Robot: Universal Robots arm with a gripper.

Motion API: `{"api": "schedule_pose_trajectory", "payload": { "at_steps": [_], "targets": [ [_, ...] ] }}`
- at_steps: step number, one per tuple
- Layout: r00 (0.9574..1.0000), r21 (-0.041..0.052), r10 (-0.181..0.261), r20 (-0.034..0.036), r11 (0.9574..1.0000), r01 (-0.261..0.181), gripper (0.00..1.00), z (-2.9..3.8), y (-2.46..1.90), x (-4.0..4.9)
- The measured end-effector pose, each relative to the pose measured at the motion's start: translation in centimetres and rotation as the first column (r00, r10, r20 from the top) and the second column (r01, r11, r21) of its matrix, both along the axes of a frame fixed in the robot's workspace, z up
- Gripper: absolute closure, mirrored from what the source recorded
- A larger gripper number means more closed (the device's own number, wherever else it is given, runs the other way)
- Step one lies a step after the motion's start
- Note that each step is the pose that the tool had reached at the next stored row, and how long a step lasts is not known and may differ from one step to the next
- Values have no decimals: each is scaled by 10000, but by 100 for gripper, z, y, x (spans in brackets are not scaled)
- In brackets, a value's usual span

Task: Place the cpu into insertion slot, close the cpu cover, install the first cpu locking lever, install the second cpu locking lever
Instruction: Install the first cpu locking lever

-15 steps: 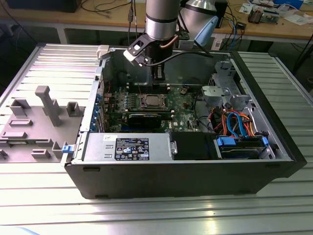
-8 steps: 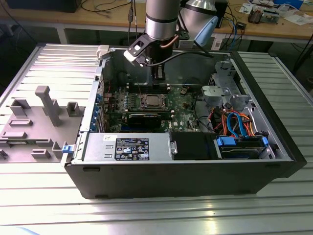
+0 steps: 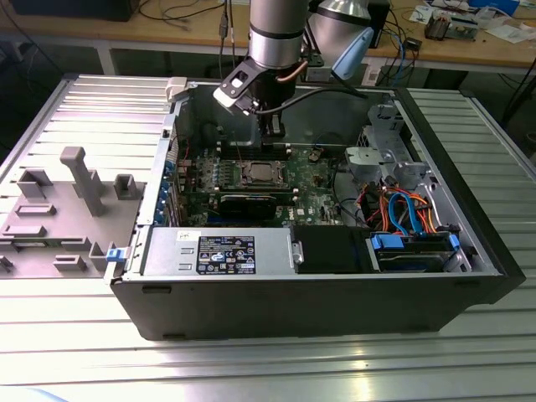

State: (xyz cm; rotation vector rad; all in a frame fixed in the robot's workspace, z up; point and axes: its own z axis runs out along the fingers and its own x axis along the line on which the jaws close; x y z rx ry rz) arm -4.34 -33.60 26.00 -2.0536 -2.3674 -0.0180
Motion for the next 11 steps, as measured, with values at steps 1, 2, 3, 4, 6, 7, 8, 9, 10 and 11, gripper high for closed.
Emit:
{"api": "schedule_pose_trajectory", "payload": {
  "at_steps": [1,2,3,4,6,7,8,9,10,11],
  "targets": [
    [10000,0,17,0,10000,-17,89,0,0,0],
    [10000,0,48,0,10000,-48,89,0,0,0],
    [10000,1,60,0,10000,-60,89,0,0,-1],
    [10000,1,63,1,10000,-63,89,0,0,-2],
    [10000,1,76,1,10000,-76,89,0,0,-2],
    [10000,0,80,0,10000,-80,89,0,0,-2],
    [10000,0,83,0,10000,-83,89,0,0,-2],
    [10000,0,88,0,10000,-88,89,0,0,-2],
    [10000,0,92,0,10000,-92,89,0,0,-2],
    [10000,0,97,1,10000,-97,89,0,0,-2]
  ]
}}
